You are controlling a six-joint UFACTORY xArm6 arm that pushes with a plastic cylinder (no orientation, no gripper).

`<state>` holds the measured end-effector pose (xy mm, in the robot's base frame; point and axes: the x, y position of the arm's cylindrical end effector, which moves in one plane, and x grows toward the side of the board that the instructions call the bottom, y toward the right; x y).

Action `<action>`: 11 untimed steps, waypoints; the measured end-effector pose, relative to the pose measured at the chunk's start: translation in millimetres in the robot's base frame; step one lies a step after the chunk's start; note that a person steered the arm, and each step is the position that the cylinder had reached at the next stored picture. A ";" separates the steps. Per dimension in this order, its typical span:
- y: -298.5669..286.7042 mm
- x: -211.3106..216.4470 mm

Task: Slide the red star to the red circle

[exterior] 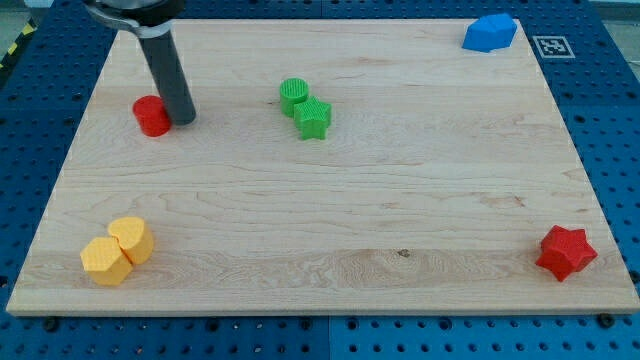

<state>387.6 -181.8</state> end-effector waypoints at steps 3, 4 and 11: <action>22.6 9.8; 87.1 39.2; 469.1 104.5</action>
<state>492.1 287.2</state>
